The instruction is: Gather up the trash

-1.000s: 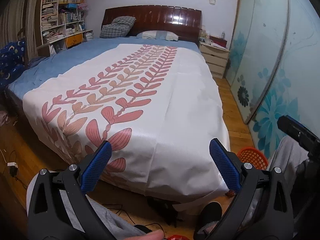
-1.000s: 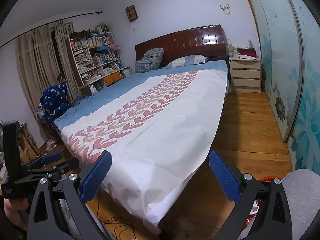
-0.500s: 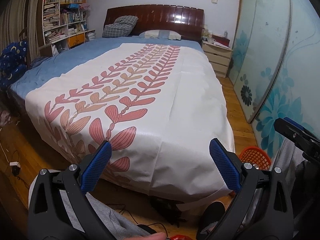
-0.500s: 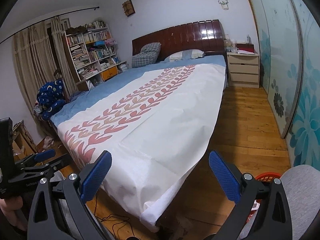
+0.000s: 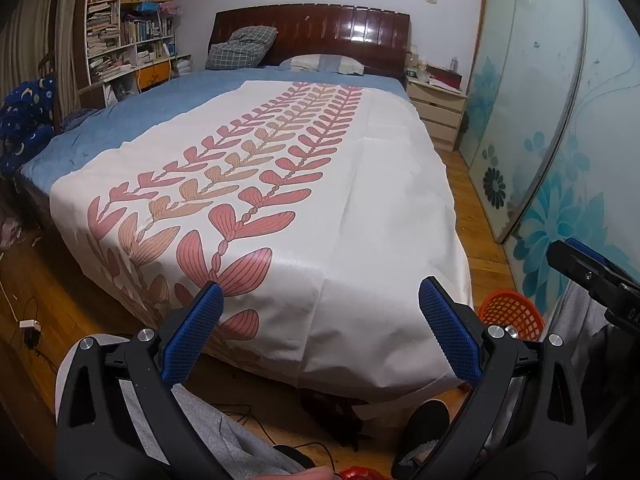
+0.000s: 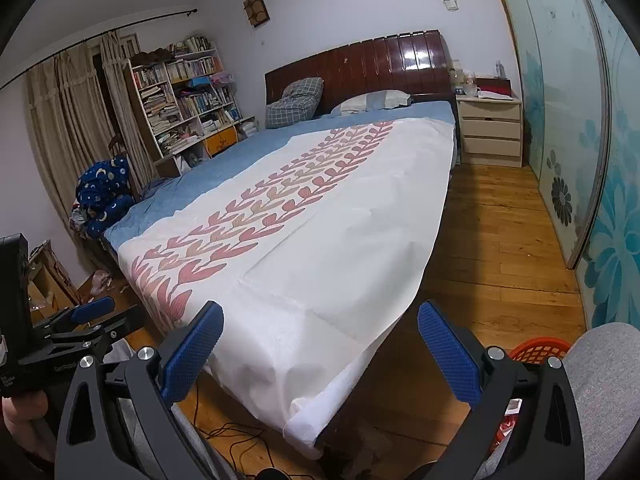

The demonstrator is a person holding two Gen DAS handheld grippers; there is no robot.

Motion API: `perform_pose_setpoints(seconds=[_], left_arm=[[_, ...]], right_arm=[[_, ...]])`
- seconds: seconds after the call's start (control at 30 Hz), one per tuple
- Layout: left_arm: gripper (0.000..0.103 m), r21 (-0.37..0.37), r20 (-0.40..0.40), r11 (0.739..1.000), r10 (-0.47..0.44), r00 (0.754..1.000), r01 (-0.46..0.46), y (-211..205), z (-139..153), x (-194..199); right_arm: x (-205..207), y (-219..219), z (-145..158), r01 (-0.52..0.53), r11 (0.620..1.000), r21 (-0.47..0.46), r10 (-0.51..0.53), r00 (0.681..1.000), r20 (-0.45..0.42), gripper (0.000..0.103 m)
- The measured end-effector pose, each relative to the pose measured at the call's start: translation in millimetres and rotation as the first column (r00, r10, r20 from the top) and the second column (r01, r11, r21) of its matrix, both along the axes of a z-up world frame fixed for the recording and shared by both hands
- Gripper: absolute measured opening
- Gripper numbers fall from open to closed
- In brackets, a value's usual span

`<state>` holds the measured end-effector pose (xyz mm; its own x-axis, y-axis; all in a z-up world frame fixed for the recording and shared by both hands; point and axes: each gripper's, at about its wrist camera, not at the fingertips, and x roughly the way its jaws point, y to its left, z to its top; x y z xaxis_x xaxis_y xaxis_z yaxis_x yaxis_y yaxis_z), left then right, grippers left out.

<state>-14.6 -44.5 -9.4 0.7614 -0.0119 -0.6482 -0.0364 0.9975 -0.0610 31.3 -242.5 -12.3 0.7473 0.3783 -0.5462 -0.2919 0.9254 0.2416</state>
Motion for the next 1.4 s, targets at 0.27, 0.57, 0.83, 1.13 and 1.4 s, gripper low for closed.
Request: perform_pose_setpoints(seconds=[0.27, 0.57, 0.83, 1.13, 1.4], left_arm=[[0.097, 0.000, -0.006, 1.000, 0.004, 1.000, -0.004, -0.1, -0.6, -0.3], [0.097, -0.007, -0.001, 1.000, 0.015, 1.000, -0.015, 0.6, -0.2, -0.8], [0.097, -0.007, 0.000, 1.000, 0.012, 1.000, -0.012, -0.5, -1.1, -1.6], [0.097, -0.011, -0.006, 1.000, 0.015, 1.000, -0.015, -1.5, -1.4, -1.9], [0.097, -0.015, -0.012, 1.000, 0.016, 1.000, -0.016, -2.1, -2.8, -1.6]], right_arm=[[2.3, -0.3, -1.2, -0.007, 1.000, -0.001, 0.007, 1.000, -0.007, 0.097], [2.7, 0.1, -1.3, -0.004, 1.000, -0.001, 0.004, 1.000, 0.000, 0.097], [2.0, 1.2, -2.2, -0.005, 1.000, -0.001, 0.005, 1.000, -0.005, 0.097], [1.8, 1.3, -3.4, -0.005, 1.000, 0.002, 0.005, 1.000, -0.015, 0.097], [1.9, 1.6, -5.3, -0.006, 1.000, 0.003, 0.006, 1.000, -0.024, 0.097]])
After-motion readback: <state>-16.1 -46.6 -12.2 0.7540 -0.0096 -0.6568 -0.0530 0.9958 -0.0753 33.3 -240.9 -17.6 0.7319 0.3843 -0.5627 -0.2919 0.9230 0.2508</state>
